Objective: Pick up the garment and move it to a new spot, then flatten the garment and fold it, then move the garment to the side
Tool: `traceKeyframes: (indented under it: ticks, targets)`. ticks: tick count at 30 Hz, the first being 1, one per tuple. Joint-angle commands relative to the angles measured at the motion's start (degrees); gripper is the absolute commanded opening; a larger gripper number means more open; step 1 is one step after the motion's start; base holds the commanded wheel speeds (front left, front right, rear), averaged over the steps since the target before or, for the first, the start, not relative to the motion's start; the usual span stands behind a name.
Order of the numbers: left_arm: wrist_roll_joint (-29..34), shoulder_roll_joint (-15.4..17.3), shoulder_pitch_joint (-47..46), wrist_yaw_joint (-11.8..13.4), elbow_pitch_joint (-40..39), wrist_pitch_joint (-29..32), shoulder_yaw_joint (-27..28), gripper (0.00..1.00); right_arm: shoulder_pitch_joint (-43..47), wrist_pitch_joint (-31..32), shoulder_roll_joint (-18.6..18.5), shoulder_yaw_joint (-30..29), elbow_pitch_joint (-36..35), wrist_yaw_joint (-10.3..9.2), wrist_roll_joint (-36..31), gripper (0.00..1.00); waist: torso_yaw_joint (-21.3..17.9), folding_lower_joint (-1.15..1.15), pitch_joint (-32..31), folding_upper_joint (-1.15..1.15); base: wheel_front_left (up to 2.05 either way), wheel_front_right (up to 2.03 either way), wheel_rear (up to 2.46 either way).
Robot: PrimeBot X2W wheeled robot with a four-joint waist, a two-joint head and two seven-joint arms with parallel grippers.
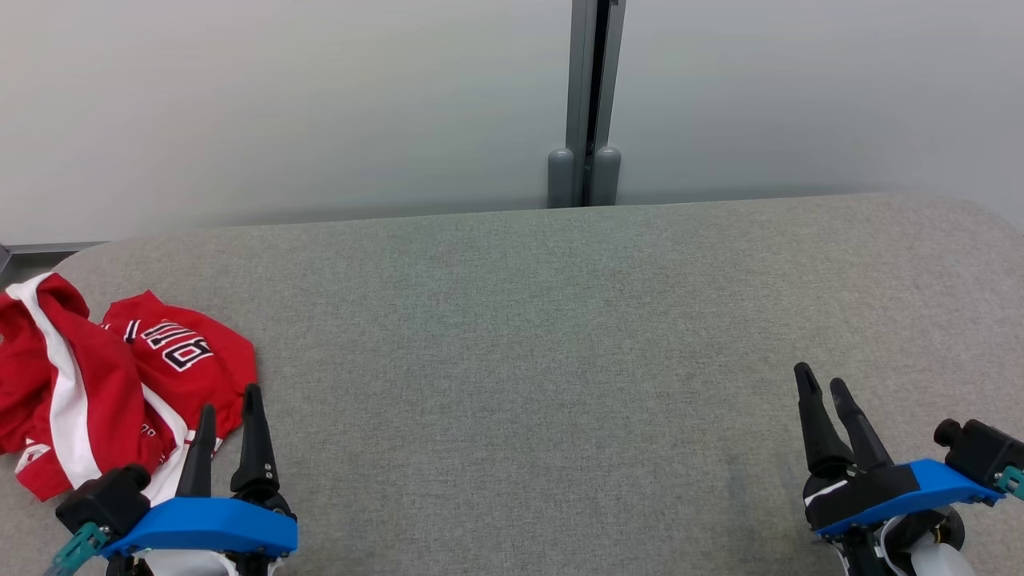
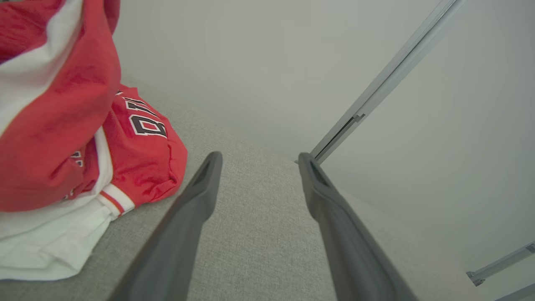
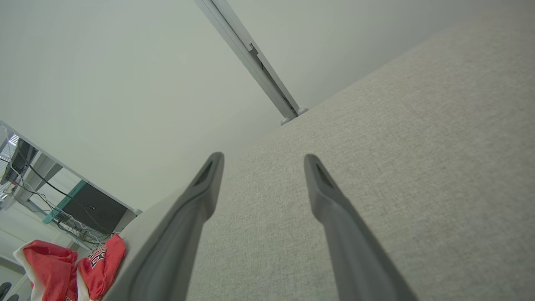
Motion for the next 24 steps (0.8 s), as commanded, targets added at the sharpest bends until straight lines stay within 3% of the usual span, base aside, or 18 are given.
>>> traceKeyframes:
  ticks: [1, 24]
  targets:
    - [2.2, 0.2, -0.2, 0.1, -1.1, -0.7, -0.1, 1.00, -0.6, -0.7, -0.6, 0.3, -0.4, 0.11, -2.0, 1.00, -0.1, 0.00, 0.0, 0.00, 0.00, 0.00, 0.00]
    - [16.5, -0.4, 1.8, 0.1, -0.5, -4.0, -0.2, 1.00, -0.3, -4.0, -1.7, 2.9, 1.2, 0.12, -14.9, 1.00, -0.4, 0.00, 0.0, 0.00, 0.00, 0.00, 0.00]
